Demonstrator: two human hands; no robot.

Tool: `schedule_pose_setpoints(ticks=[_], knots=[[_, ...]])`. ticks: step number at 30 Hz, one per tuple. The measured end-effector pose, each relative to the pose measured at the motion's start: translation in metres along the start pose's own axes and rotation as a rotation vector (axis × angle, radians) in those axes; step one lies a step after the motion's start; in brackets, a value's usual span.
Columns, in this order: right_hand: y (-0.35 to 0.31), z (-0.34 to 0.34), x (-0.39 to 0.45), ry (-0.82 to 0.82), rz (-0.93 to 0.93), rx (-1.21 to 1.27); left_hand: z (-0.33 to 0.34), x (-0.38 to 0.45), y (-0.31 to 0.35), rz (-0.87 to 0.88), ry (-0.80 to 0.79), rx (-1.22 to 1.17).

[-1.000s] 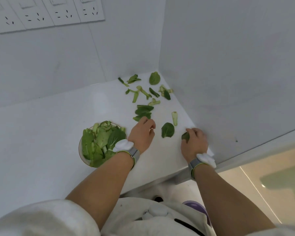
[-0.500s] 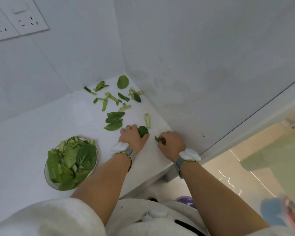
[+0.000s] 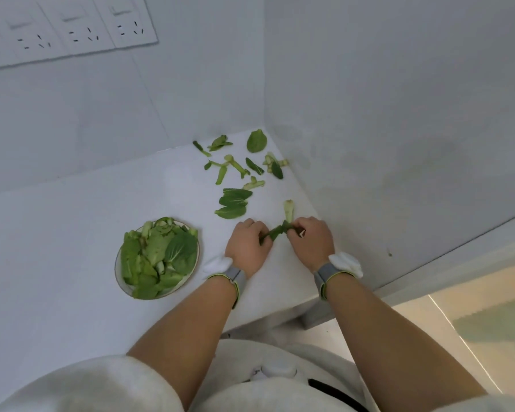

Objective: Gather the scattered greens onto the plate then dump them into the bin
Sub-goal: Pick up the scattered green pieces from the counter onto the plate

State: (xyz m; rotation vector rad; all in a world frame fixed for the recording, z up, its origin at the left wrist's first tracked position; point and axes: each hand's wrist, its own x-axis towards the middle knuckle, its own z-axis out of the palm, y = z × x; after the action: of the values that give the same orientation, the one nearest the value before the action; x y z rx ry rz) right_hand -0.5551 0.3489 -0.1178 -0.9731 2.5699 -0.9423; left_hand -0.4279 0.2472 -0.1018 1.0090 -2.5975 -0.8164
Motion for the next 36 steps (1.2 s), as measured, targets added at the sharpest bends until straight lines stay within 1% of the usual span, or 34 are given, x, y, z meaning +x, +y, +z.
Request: schedule_pose_setpoints(ticks=[2, 4, 6, 8, 10, 12, 15, 21, 24, 26, 28, 30, 32, 34, 36], knots=[[-0.018, 0.005, 0.002, 0.009, 0.028, 0.118, -0.009, -0.003, -0.008, -0.002, 0.041, -0.023], [-0.047, 0.018, 0.001, -0.003, 0.028, 0.23, -0.028, -0.012, -0.025, -0.056, 0.104, -0.053], [-0.068, 0.026, 0.0, -0.008, 0.102, 0.376, -0.043, -0.017, -0.035, -0.089, 0.164, -0.088], [-0.095, 0.04, -0.003, -0.063, 0.138, 0.49, -0.063, -0.027, -0.052, -0.152, 0.233, -0.12], [-0.111, 0.049, -0.005, -0.107, 0.155, 0.565, -0.079, -0.035, -0.063, -0.18, 0.282, -0.141], [-0.129, 0.064, -0.012, -0.209, 0.142, 0.589, -0.095, -0.05, -0.084, -0.225, 0.312, -0.131], [-0.153, 0.086, -0.023, -0.356, 0.095, 0.558, -0.116, -0.075, -0.116, -0.287, 0.315, -0.105], [-0.178, 0.113, -0.041, -0.418, 0.018, 0.532, -0.132, -0.108, -0.162, -0.292, 0.218, 0.004], [-0.178, 0.121, -0.047, -0.384, -0.067, 0.414, -0.133, -0.112, -0.168, -0.256, 0.191, 0.028], [-0.174, 0.123, -0.051, -0.321, -0.169, 0.271, -0.133, -0.11, -0.17, -0.214, 0.194, 0.038], [-0.17, 0.126, -0.054, -0.232, -0.238, 0.138, -0.136, -0.107, -0.176, -0.155, 0.154, 0.056], [-0.166, 0.126, -0.055, -0.189, -0.247, 0.059, -0.137, -0.103, -0.178, -0.106, 0.074, 0.12], [-0.162, 0.125, -0.057, -0.209, -0.244, 0.017, -0.136, -0.098, -0.183, -0.056, 0.009, 0.212], [-0.158, 0.125, -0.059, -0.239, -0.235, 0.007, -0.136, -0.096, -0.184, -0.025, -0.01, 0.285], [-0.158, 0.125, -0.06, -0.222, -0.208, -0.001, -0.135, -0.092, -0.187, 0.021, 0.018, 0.262]])
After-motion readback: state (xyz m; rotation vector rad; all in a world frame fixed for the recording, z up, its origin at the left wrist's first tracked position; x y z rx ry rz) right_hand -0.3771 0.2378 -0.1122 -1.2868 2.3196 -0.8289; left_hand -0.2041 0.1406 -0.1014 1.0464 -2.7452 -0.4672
